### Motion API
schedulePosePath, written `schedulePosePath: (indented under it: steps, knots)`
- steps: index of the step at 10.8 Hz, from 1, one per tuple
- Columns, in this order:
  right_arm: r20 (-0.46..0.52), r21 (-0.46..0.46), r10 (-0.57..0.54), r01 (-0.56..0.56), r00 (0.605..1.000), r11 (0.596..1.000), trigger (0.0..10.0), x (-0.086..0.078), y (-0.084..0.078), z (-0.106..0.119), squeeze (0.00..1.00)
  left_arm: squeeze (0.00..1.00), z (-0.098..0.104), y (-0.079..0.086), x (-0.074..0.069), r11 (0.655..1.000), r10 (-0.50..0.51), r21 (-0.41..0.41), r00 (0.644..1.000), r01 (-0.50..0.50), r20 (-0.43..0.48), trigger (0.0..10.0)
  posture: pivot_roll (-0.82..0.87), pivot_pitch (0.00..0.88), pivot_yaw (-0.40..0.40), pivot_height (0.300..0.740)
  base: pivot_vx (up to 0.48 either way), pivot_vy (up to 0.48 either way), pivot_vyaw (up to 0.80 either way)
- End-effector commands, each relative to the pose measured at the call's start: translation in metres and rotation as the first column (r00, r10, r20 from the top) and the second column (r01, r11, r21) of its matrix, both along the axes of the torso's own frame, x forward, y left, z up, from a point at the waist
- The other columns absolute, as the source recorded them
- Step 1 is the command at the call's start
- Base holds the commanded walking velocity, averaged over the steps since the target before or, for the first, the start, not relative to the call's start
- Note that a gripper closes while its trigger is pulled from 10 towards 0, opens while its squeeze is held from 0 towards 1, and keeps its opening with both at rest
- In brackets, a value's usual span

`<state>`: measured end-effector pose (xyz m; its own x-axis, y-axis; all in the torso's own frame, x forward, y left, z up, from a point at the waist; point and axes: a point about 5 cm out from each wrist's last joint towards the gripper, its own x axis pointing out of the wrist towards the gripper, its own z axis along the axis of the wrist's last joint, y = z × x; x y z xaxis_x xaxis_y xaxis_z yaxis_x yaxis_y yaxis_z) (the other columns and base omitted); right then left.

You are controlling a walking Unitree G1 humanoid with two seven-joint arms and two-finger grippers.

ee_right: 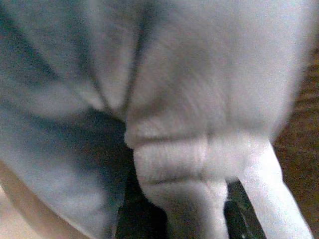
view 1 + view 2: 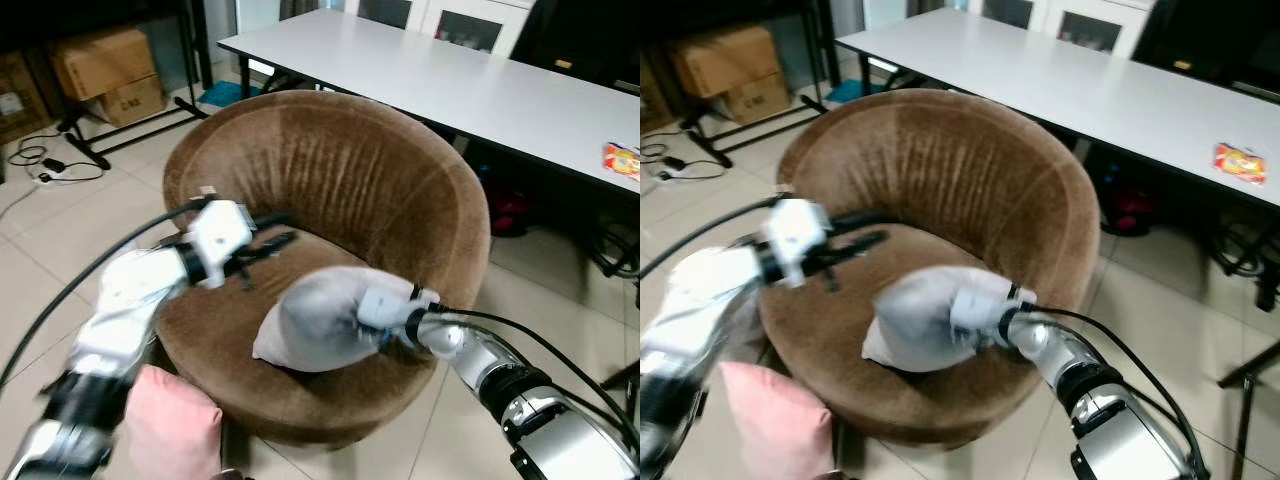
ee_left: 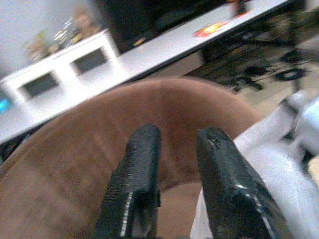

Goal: Move the pillow to the sofa from floor

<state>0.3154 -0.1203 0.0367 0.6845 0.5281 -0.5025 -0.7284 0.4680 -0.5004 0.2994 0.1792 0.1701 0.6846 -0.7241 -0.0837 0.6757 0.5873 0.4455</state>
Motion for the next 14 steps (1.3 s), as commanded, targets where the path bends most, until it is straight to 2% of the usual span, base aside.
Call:
schedulePosePath:
  steps: [1,2,3,4,5,6,7,9,10,11,12,14]
  knots:
    - [0.009,0.102,-0.043,0.042,0.999,0.994,0.0,0.005,-0.006,0.015,0.00,1.00,0.010,0.013,-0.004,0.997,0.082,-0.009,0.996,-0.082,0.034,10.0,0.03,0.000,-0.095,0.740,0.000,0.000,0.00]
    - [-0.009,0.245,-0.082,0.081,0.997,0.966,0.0,0.007,-0.006,0.035,0.00,1.00,0.006,0.027,-0.019,0.986,0.164,0.019,0.986,-0.164,0.011,10.0,0.03,0.000,-0.094,0.740,0.000,0.000,0.00]
    - [-0.045,0.354,-0.108,0.117,0.993,0.928,0.0,0.008,-0.003,0.048,0.00,1.00,0.003,0.033,-0.026,0.969,0.245,0.027,0.969,-0.246,0.012,10.0,0.03,0.000,-0.090,0.740,0.000,0.000,0.00]
    - [-0.122,0.542,-0.218,0.249,0.968,0.802,0.0,0.013,-0.003,0.069,0.00,0.71,-0.002,0.038,-0.037,0.925,0.376,-0.066,0.927,-0.375,0.001,10.0,0.03,0.000,-0.087,0.740,0.000,0.000,0.00]
    - [-0.272,0.674,-0.295,0.401,0.916,0.621,0.0,0.009,-0.003,0.077,0.00,0.00,-0.021,0.039,-0.052,0.860,0.504,-0.063,0.863,-0.506,-0.048,10.0,0.03,0.000,-0.084,0.740,0.000,0.000,0.00]
    - [-0.342,0.705,-0.261,0.430,0.903,0.564,0.0,-0.003,0.002,0.080,0.00,0.00,-0.035,0.037,-0.060,0.809,0.582,-0.048,0.810,-0.586,-0.068,10.0,0.04,0.000,-0.088,0.740,0.000,0.000,0.00]
    - [-0.335,0.709,-0.218,0.398,0.916,0.582,0.0,-0.014,0.010,0.083,0.00,0.00,-0.037,0.032,-0.060,0.763,0.639,-0.065,0.766,-0.643,-0.066,10.0,0.04,0.000,-0.085,0.740,0.000,0.000,0.00]
    - [-0.349,0.744,-0.188,0.394,0.918,0.539,0.0,-0.019,0.014,0.099,0.00,0.00,-0.032,0.031,-0.057,0.728,0.682,-0.066,0.731,-0.682,-0.030,10.0,0.03,0.000,-0.079,0.740,0.000,0.000,0.00]
    - [-0.324,0.719,-0.225,0.394,0.919,0.572,10.0,-0.021,0.011,0.105,0.00,0.00,-0.030,0.031,-0.055,0.713,0.698,-0.070,0.716,-0.697,-0.020,10.0,0.02,0.000,-0.072,0.740,0.000,0.000,0.00]
    - [-0.335,0.687,-0.275,0.433,0.901,0.583,10.0,-0.019,0.007,0.103,0.00,0.00,-0.030,0.031,-0.052,0.709,0.703,-0.062,0.711,-0.702,-0.006,10.0,0.02,0.000,-0.072,0.740,0.000,0.000,0.00]
    - [-0.360,0.689,-0.306,0.472,0.881,0.549,10.0,-0.016,0.000,0.106,0.00,0.00,-0.028,0.029,-0.047,0.700,0.712,-0.069,0.702,-0.710,-0.006,10.0,0.01,0.000,-0.069,0.740,0.000,-0.424,0.00]
    - [-0.357,0.701,-0.326,0.482,0.875,0.526,10.0,-0.016,-0.001,0.111,0.00,0.00,-0.028,0.026,-0.045,0.696,0.715,-0.077,0.699,-0.713,-0.010,10.0,0.01,0.000,-0.066,0.740,0.000,-0.429,0.00]
